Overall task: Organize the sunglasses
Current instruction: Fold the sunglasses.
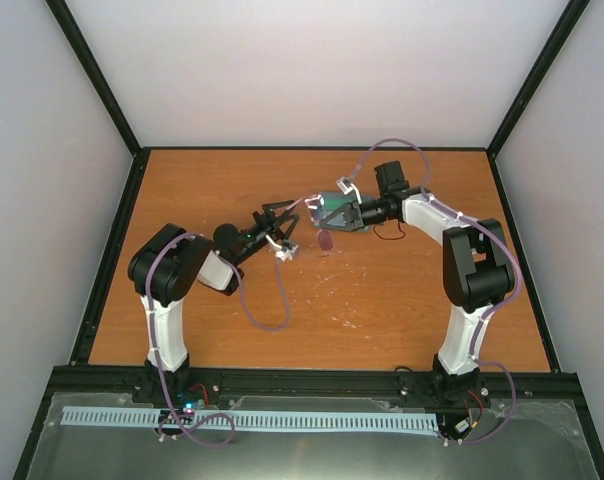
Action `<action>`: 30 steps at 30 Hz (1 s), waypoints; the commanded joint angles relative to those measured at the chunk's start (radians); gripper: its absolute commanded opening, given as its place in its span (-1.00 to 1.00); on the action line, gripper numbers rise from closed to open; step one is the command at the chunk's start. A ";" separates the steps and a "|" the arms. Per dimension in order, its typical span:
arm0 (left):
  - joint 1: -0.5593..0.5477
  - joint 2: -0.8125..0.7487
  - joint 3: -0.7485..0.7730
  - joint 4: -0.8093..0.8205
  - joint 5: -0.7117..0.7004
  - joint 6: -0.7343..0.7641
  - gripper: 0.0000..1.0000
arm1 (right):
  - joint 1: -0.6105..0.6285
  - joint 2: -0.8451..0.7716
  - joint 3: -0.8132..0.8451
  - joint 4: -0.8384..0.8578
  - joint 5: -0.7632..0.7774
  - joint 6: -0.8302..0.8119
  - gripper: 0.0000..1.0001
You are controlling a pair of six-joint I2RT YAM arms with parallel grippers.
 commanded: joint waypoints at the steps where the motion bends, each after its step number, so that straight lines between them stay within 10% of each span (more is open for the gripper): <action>1: 0.011 -0.132 -0.017 0.015 -0.231 -0.258 -0.15 | -0.049 -0.059 0.041 -0.097 0.150 -0.093 -0.95; 5: 0.032 -0.249 0.136 -0.507 -0.373 -0.562 -0.77 | -0.054 -0.106 -0.013 -0.082 0.320 -0.097 -0.95; 12: 0.173 -0.176 0.600 -1.351 0.012 -1.031 -0.85 | -0.107 -0.113 -0.085 0.012 0.413 -0.031 -0.94; 23: 0.187 -0.122 0.729 -1.527 0.671 -1.206 -0.81 | -0.104 -0.078 -0.092 0.203 0.189 0.132 -0.94; 30: 0.153 -0.153 0.711 -1.418 0.679 -1.295 -0.80 | -0.069 -0.033 -0.056 0.119 0.196 0.067 -0.94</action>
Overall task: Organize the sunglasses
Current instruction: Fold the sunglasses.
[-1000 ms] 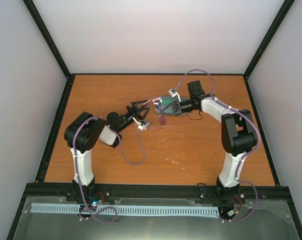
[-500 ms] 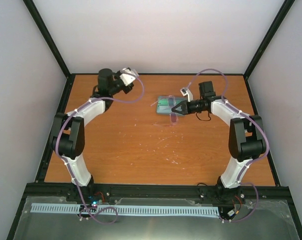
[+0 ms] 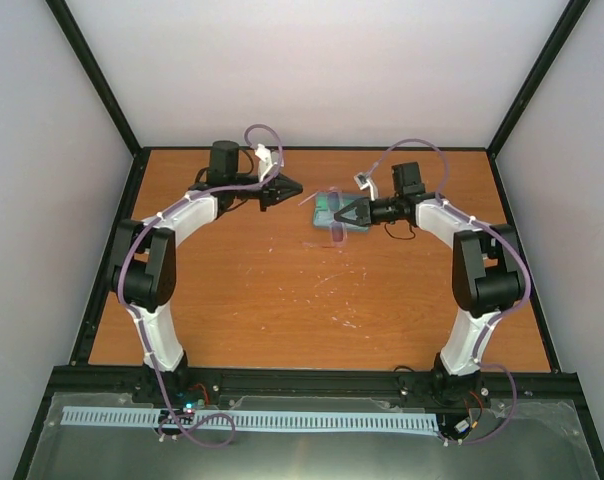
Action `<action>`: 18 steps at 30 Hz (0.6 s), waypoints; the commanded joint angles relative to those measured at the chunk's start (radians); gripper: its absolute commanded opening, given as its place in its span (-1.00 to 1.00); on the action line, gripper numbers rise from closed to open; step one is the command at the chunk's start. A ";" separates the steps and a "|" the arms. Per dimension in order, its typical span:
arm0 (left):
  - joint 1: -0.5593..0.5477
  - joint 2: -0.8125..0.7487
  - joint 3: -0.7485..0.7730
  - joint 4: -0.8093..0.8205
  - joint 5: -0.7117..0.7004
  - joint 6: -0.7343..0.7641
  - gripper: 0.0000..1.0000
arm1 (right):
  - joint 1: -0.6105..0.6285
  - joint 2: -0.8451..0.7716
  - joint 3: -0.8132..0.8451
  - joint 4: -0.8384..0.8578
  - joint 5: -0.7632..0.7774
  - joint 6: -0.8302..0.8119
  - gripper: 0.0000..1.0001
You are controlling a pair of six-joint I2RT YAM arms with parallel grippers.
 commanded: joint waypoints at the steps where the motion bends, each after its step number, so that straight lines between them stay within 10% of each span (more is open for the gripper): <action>1: -0.014 -0.033 0.025 0.060 0.087 -0.100 -0.81 | 0.028 0.040 0.033 -0.031 -0.025 -0.033 -0.94; 18: -0.107 -0.044 -0.051 0.189 0.093 -0.207 -0.79 | 0.087 0.139 0.167 0.008 -0.005 0.034 -0.94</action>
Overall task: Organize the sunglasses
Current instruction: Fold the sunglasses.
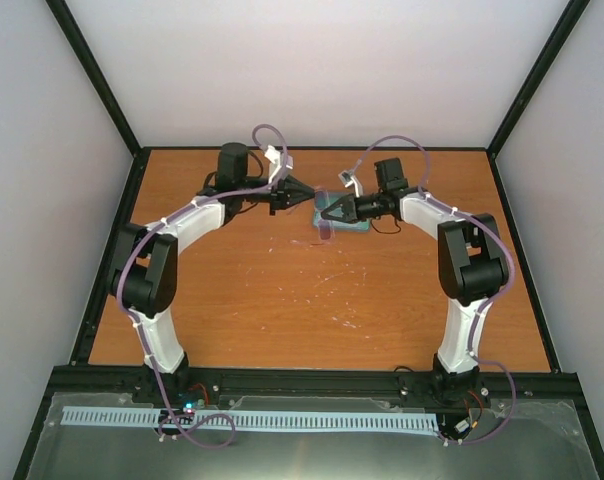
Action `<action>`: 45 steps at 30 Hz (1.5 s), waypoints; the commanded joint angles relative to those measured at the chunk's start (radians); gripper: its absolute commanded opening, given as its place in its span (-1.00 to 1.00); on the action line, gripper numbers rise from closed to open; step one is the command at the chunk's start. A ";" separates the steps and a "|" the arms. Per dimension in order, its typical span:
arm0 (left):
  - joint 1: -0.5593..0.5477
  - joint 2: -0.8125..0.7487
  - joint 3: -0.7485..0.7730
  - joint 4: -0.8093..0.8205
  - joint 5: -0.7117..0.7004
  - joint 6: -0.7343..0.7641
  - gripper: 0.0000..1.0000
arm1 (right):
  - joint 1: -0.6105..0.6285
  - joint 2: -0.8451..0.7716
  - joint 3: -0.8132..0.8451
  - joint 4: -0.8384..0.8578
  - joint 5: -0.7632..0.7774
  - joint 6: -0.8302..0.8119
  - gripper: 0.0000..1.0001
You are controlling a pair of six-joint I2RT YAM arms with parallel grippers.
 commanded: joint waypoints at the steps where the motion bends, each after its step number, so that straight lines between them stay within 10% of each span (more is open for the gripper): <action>1: -0.048 -0.002 -0.013 0.038 0.017 -0.016 -0.79 | 0.027 0.016 0.064 0.012 -0.012 0.010 -0.95; 21: -0.057 0.141 -0.006 0.074 -0.055 0.012 -0.77 | 0.050 -0.129 -0.001 0.003 -0.159 -0.022 -0.95; 28: 0.019 0.036 -0.050 0.085 -0.129 0.011 -0.47 | -0.024 -0.133 0.002 -0.030 -0.116 -0.035 -0.94; 45: 0.015 -0.116 -0.245 0.069 -0.073 0.109 -0.86 | -0.169 -0.068 0.078 0.348 0.063 0.384 -0.94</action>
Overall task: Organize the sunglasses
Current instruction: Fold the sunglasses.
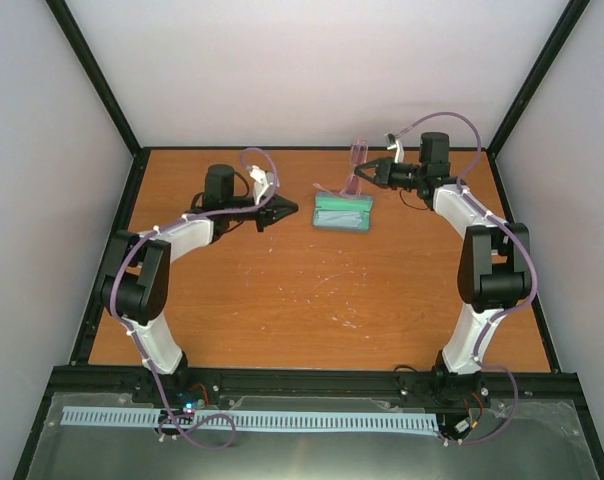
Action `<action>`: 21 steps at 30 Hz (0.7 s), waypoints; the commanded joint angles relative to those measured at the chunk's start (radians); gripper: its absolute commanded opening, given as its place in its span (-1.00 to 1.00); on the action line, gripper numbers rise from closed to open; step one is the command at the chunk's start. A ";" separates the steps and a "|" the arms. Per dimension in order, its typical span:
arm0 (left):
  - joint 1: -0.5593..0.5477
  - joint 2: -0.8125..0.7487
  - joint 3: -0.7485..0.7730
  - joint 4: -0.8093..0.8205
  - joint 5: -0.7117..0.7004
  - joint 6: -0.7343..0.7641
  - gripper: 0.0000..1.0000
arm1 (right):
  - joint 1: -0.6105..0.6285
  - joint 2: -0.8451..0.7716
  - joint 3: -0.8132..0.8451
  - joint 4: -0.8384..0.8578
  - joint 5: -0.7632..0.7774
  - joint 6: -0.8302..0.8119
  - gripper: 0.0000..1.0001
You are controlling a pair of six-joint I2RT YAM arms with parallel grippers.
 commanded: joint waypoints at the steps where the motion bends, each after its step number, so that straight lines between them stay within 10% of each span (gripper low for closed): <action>1: -0.066 -0.051 -0.010 -0.011 0.060 0.034 -0.85 | 0.015 0.030 0.039 0.114 0.036 0.100 -0.95; 21: -0.157 0.107 0.185 0.083 0.128 -0.096 -0.80 | 0.124 0.011 -0.055 0.098 0.012 0.059 -0.95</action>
